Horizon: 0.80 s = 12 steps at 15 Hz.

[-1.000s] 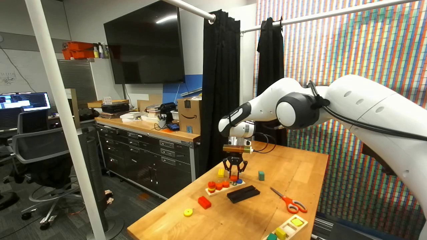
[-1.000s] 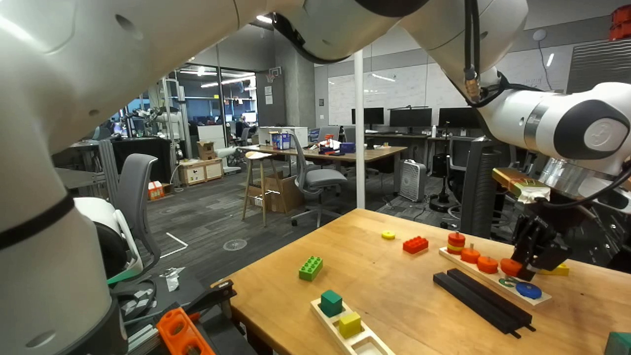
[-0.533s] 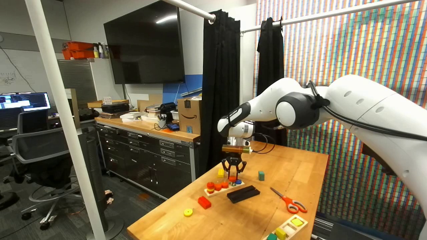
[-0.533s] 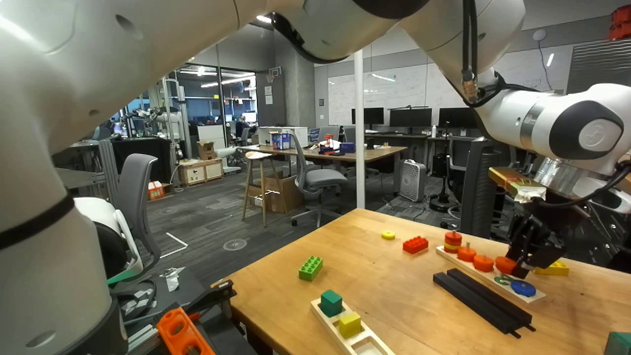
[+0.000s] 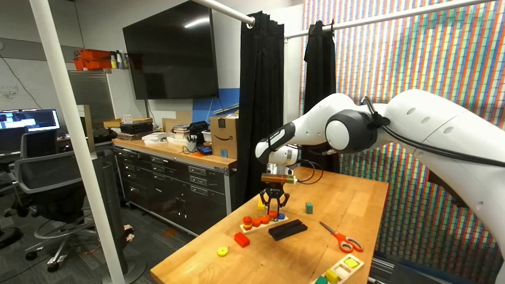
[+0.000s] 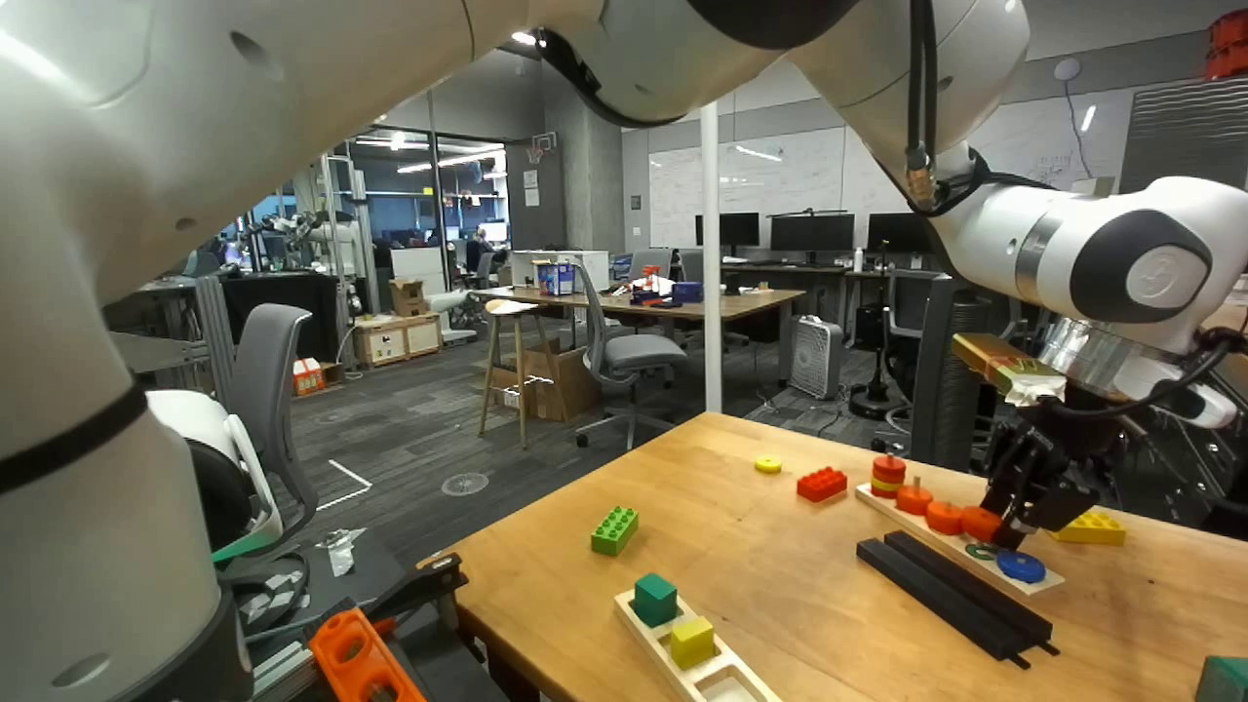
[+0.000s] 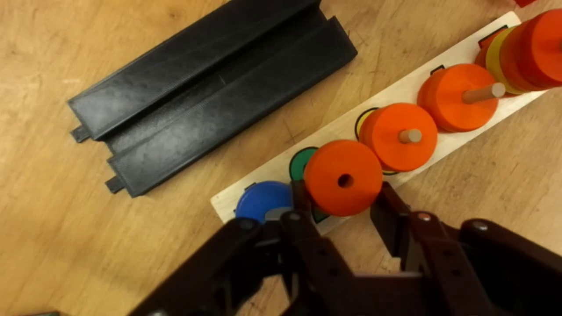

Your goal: Put the orange ring on the wooden platform

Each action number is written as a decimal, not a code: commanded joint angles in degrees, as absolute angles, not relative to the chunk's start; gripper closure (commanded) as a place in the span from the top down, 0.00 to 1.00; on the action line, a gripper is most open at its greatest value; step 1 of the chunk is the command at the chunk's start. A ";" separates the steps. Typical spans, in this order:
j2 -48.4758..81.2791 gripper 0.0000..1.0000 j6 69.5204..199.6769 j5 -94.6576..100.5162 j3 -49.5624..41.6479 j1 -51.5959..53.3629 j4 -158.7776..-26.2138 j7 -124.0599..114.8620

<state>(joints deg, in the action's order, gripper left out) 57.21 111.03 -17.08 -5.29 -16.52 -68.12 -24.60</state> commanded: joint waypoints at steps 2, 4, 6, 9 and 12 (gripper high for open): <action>57.30 0.23 110.05 -18.00 -5.15 -16.41 -68.05 -23.25; 57.42 0.23 109.99 -17.95 -5.26 -16.33 -68.02 -23.44; 57.48 0.23 110.73 -17.67 -5.64 -15.98 -68.21 -24.05; 57.14 0.23 111.87 -16.96 -6.43 -15.15 -68.88 -25.21; 56.83 0.24 112.45 -16.87 -6.81 -14.68 -69.41 -25.62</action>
<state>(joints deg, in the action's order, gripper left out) 57.36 110.81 -17.06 -5.70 -16.02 -68.18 -24.57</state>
